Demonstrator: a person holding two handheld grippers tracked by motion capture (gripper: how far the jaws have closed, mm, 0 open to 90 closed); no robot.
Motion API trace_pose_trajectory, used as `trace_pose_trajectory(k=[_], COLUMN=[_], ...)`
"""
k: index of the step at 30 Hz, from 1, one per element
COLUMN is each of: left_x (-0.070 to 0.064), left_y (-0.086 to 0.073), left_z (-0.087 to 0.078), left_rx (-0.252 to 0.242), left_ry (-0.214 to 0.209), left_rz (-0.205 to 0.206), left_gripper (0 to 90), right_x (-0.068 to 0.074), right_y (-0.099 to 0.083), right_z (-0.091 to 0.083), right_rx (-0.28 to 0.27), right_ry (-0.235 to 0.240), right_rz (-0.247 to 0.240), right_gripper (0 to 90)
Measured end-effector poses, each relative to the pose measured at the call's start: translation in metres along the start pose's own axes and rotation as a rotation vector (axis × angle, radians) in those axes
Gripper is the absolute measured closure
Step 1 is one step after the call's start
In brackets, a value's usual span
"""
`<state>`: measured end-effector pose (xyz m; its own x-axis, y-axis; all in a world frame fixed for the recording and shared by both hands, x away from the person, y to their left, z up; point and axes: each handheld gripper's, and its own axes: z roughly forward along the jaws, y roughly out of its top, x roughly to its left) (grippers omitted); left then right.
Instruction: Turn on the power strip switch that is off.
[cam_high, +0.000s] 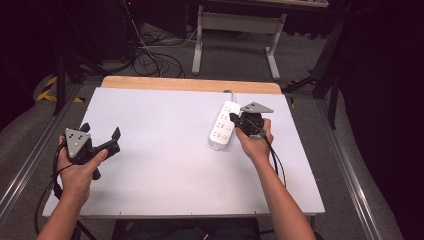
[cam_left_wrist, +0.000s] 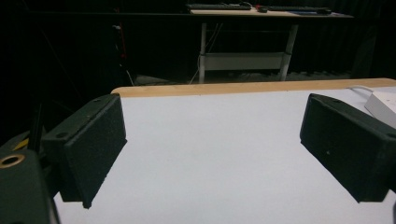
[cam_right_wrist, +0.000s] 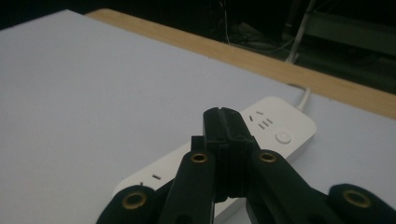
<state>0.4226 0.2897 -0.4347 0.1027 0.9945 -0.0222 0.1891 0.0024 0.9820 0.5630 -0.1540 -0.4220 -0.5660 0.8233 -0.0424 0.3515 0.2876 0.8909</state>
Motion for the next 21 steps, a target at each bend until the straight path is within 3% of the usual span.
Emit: trace_pose_trajectory(k=[5, 6, 7, 10, 11, 16, 21], left_x=[0.0, 0.0, 0.0, -0.001, -0.001, 0.0, 0.0], left_y=[0.0, 0.0, 0.0, 0.0, 0.0, 0.0, 0.001], left_z=[0.0, 0.0, 0.0, 0.001, 0.001, 0.0, 0.0], left_rx=[-0.003, -0.003, -0.004, -0.004, -0.004, -0.005, -0.006], left_ry=[0.004, 0.005, 0.005, 0.001, 0.003, 0.007, 0.009], left_rz=[-0.005, -0.005, -0.005, -0.002, -0.003, -0.005, -0.003], left_gripper=[7.6, 7.6, 7.6, 7.5, 7.6, 7.6, 7.6], right_x=[0.001, 0.001, -0.002, -0.005, -0.007, -0.009, -0.007], right_y=[0.003, 0.003, 0.003, 0.001, -0.003, -0.012, -0.02], right_z=[-0.03, -0.03, -0.043, -0.054, -0.064, -0.082, -0.093], right_rx=[-0.123, -0.123, -0.178, -0.223, -0.262, -0.305, -0.312], right_ry=[0.03, 0.03, 0.038, 0.049, 0.062, 0.075, 0.076], right_rz=[0.004, 0.004, 0.011, 0.052, 0.073, 0.091, 0.098], right_gripper=[90.0, 90.0, 90.0, 90.0, 90.0, 90.0, 90.0])
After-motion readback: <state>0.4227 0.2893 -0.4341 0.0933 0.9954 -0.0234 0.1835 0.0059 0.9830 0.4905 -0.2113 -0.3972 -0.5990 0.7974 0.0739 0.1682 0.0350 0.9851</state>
